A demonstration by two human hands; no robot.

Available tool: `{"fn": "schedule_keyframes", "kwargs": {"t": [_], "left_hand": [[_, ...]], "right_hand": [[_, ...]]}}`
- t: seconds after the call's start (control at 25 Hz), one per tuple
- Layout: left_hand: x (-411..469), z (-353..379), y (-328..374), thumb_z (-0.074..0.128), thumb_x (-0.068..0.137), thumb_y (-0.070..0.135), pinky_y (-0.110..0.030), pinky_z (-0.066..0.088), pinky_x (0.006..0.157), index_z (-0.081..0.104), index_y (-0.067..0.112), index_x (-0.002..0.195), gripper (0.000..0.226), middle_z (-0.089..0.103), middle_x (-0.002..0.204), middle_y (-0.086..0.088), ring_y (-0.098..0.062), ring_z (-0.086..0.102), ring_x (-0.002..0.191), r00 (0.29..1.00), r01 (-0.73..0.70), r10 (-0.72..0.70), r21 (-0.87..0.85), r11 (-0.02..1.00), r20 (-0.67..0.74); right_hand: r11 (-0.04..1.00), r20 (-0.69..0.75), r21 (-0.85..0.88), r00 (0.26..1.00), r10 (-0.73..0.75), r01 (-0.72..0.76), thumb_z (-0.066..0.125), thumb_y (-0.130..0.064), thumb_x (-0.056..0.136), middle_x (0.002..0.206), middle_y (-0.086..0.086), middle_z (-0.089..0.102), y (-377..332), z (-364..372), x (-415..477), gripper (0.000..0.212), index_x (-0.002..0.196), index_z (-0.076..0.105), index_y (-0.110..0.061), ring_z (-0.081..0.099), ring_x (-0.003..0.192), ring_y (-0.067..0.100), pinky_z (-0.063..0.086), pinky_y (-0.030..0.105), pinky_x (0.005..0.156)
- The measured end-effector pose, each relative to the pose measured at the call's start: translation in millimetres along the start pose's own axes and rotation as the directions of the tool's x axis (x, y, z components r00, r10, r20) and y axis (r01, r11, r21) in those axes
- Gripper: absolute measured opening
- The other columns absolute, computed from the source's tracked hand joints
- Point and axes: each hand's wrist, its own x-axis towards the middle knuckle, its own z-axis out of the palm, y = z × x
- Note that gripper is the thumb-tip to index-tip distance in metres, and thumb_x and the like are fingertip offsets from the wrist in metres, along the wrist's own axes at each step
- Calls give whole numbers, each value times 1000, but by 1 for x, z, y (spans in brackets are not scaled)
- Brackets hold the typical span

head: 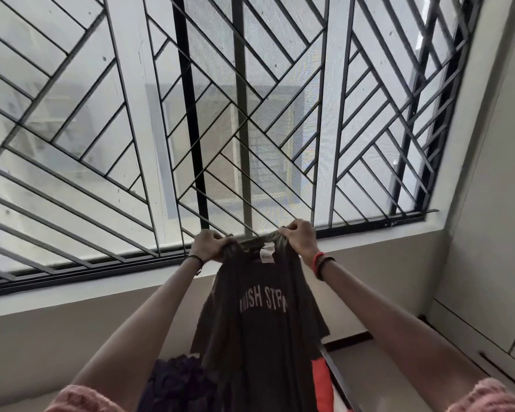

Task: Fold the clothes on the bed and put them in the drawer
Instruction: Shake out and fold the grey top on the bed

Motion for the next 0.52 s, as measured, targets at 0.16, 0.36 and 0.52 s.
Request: {"fn": "schedule_keyframes", "kwargs": {"t": [0.16,0.36,0.52], "left_hand": [[-1,22,22,71,84,27,-35,58,52,67,-2,80,30,60,73,-15,-21,60,59,989,37,5,-279,959,151],[-2,28,35,67,88,26,-28,56,47,59,9,71,25,53,60,-6,-8,57,47,977,54,30,-382,923,211],[-1,28,36,63,91,18,-21,50,45,61,7,79,16,54,63,-4,-2,57,46,973,91,14,-434,897,232]], "right_hand": [[996,39,89,999,-9,5,77,-21,77,72,7,61,-4,31,-5,23,66,59,-13,53,70,16,34,21,59],[973,82,230,996,-22,3,78,-19,75,72,11,65,-7,50,-4,17,65,66,-14,56,70,15,48,32,70],[938,167,341,986,4,-61,72,-19,83,76,17,69,-5,52,0,15,76,73,-6,59,73,19,52,38,75]]}}
